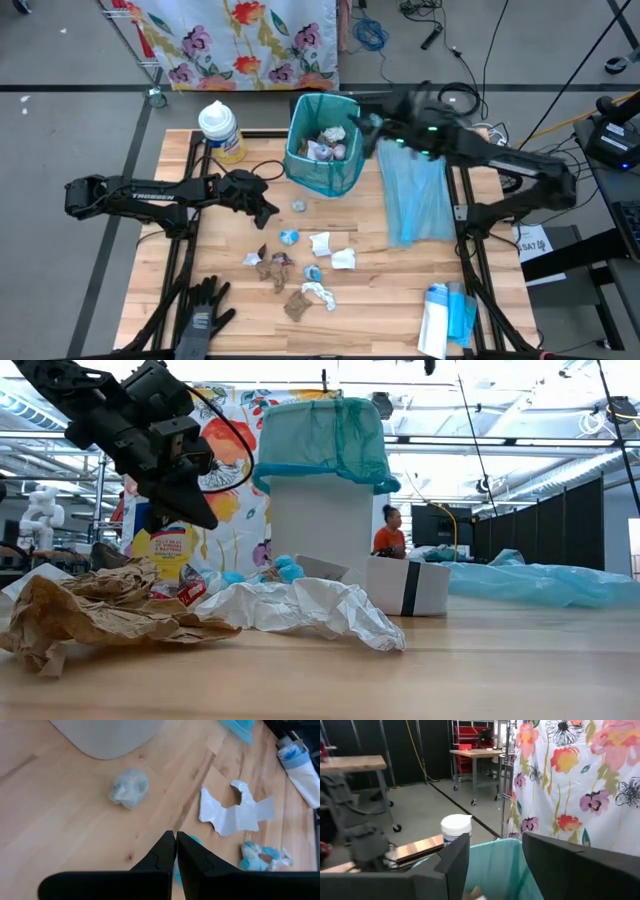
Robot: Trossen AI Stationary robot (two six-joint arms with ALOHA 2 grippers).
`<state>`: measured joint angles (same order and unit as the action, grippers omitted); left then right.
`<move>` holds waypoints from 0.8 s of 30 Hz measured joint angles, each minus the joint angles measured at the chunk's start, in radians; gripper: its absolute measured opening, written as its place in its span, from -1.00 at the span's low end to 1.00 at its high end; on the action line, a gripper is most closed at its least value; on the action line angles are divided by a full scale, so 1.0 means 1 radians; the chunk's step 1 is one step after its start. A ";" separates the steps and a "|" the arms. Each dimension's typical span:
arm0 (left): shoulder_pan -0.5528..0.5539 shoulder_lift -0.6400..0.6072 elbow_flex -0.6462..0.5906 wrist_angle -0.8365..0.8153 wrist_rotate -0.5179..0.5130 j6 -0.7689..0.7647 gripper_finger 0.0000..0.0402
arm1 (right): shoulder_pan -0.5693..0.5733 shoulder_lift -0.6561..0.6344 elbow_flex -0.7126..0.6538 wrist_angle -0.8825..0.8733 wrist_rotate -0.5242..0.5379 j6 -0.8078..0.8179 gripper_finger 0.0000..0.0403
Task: Place trash/remove bag and relplace
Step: Put the white plastic into the trash bin
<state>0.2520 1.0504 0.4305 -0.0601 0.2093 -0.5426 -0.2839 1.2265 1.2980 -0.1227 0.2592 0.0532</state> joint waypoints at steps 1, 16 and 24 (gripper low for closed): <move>0.000 0.000 0.000 0.001 -0.003 0.000 -0.90 | 0.007 -0.036 0.000 -0.043 0.000 0.024 -0.14; -0.013 0.000 0.000 0.159 0.061 0.036 -0.52 | 0.181 -0.196 -0.076 -0.866 0.003 0.523 -0.21; -0.021 0.000 0.000 0.166 0.003 0.084 -0.08 | 0.335 -0.203 -0.430 -0.585 -0.001 0.692 -0.21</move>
<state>0.2314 1.0508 0.4305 0.1055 0.2127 -0.4583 0.0515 1.0233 0.8680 -0.7073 0.2584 0.7449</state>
